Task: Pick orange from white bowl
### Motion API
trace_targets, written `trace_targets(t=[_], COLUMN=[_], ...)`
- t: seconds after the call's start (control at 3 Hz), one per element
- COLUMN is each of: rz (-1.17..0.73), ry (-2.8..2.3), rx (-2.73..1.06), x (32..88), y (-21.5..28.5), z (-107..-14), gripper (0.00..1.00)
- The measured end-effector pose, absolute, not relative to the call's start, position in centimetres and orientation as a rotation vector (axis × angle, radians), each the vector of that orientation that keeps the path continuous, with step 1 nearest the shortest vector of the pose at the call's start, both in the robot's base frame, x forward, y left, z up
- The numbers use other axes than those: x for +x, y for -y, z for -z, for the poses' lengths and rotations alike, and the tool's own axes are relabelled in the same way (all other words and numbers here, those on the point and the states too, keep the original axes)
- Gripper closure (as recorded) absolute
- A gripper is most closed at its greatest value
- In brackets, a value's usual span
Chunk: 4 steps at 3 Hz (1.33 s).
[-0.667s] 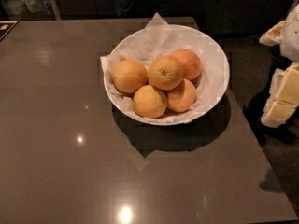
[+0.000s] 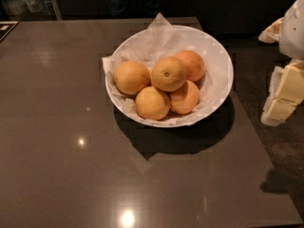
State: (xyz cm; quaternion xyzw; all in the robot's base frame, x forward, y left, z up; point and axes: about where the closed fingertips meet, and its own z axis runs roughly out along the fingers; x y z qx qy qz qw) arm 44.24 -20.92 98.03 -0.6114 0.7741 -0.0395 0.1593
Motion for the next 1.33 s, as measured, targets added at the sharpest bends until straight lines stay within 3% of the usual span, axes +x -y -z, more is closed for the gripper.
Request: trace_targets(t=[1.33], rz=[0.147], ry=[-2.121], rx=[-1.89], x=[47.9], y=[16.5], z=[-98.5], gripper=[0.0])
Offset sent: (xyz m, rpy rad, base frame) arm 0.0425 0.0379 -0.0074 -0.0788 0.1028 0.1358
